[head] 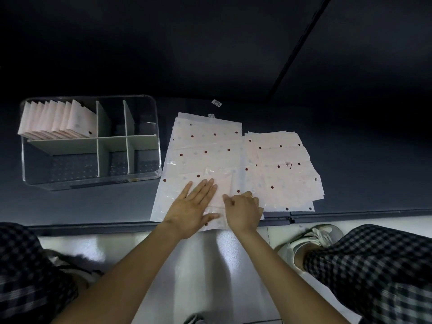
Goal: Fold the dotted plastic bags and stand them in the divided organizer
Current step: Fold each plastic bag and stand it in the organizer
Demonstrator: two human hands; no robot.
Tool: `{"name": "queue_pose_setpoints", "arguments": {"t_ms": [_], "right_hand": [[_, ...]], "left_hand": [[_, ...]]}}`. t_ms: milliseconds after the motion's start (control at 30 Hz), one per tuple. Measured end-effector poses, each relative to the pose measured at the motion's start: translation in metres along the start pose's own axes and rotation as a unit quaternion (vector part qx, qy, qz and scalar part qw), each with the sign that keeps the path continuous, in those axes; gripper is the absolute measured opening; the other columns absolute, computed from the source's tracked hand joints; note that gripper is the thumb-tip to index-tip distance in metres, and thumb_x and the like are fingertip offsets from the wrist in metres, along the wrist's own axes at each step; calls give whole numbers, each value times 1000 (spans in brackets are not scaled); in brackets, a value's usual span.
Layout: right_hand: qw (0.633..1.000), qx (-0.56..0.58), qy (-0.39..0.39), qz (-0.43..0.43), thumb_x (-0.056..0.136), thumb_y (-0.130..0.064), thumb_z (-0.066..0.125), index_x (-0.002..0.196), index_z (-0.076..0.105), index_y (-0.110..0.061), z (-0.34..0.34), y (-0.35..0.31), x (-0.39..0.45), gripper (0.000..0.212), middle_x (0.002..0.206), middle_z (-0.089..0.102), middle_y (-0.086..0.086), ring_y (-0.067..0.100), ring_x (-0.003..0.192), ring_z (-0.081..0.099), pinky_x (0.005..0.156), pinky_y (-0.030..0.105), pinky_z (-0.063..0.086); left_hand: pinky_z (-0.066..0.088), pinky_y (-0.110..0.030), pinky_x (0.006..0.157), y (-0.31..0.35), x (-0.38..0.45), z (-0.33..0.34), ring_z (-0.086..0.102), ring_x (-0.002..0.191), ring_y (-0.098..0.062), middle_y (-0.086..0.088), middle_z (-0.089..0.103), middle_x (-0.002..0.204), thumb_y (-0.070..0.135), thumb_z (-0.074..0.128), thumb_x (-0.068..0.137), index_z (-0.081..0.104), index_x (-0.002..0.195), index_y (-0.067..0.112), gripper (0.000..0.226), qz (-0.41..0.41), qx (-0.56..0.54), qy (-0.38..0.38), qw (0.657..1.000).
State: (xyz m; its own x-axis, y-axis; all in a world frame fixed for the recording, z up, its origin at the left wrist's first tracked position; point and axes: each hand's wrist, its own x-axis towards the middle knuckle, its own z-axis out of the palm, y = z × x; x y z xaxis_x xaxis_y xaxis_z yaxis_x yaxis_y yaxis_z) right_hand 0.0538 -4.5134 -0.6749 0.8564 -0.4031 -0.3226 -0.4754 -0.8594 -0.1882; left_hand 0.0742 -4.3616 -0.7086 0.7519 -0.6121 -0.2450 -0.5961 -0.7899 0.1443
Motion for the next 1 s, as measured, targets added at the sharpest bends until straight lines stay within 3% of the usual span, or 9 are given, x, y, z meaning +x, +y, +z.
{"name": "queue_pose_setpoints", "arguments": {"t_ms": [133, 267, 367, 467, 533, 633, 767, 833, 1000], "right_hand": [[996, 64, -53, 39, 96, -46, 39, 90, 70, -15, -6, -2, 1, 44, 112, 54, 10, 30, 110, 46, 88, 36, 37], [951, 264, -135, 84, 94, -34, 51, 53, 42, -14, -34, -8, 12, 47, 61, 49, 4, 26, 66, 50, 56, 26, 36], [941, 293, -154, 73, 94, -35, 51, 58, 44, -15, -58, -14, 13, 42, 63, 47, 3, 21, 62, 47, 57, 27, 34], [977, 191, -31, -91, 93, -48, 47, 97, 58, -15, -79, -21, 7, 35, 110, 54, 10, 22, 105, 49, 86, 30, 39], [959, 121, -49, -251, 87, -54, 52, 138, 40, -17, -98, -33, -3, 64, 144, 39, 3, 18, 133, 33, 106, 29, 29], [924, -43, -129, -357, 86, -46, 59, 148, 22, -26, -108, -63, -13, 75, 135, 51, 7, 23, 123, 46, 89, 28, 36], [930, 48, -148, -333, 89, -20, 58, 108, 65, -16, -117, -107, -17, 20, 81, 63, 4, 24, 73, 57, 64, 33, 43], [921, 112, -189, -322, 88, -19, 60, 78, 64, -13, -123, -126, -16, 12, 70, 61, 2, 20, 63, 56, 59, 31, 43], [883, 259, -304, -246, 86, -10, 64, 89, 67, -14, -138, -178, -3, 6, 85, 72, 0, 9, 76, 70, 62, 23, 57]], "left_hand": [[-16, -32, 115, -1, 1, -4, -18, 142, -9, 7, -17, 156, 60, 7, 93, -14, 148, 23, 69, -4, -35, 14, 999], [-7, -26, 116, -6, 2, -21, 8, 145, -8, 7, 9, 158, 26, 31, 103, 9, 151, 26, 53, 0, -81, 53, 995], [12, -24, 113, -14, 5, -47, 35, 136, -15, 3, 39, 149, 16, 39, 100, 37, 144, 26, 45, -7, -162, 80, 984], [39, -31, 94, -28, 4, -81, 53, 117, -26, -3, 60, 128, 23, 40, 100, 52, 134, 27, 36, 8, -168, 56, 984], [42, -33, 76, -36, 3, -107, 58, 105, -30, -8, 66, 110, 30, 36, 101, 57, 124, 28, 32, 3, -122, 15, 992], [43, -35, 73, -47, -6, -140, 58, 94, -29, -7, 64, 99, 32, 35, 100, 57, 117, 27, 28, 14, -63, -16, 998], [42, -33, 66, -76, -35, -172, 54, 83, -20, 8, 57, 80, 37, 43, 97, 59, 96, 30, 17, -22, -204, 9, 979], [47, -33, 70, -98, -52, -181, 59, 81, -19, 6, 63, 78, 36, 58, 90, 59, 90, 27, 9, -32, -351, 49, 935], [51, -28, 77, -172, -89, -175, 63, 71, -8, 5, 68, 69, 7, 75, 76, 64, 78, 18, 17, -102, -488, 28, 866]]}}
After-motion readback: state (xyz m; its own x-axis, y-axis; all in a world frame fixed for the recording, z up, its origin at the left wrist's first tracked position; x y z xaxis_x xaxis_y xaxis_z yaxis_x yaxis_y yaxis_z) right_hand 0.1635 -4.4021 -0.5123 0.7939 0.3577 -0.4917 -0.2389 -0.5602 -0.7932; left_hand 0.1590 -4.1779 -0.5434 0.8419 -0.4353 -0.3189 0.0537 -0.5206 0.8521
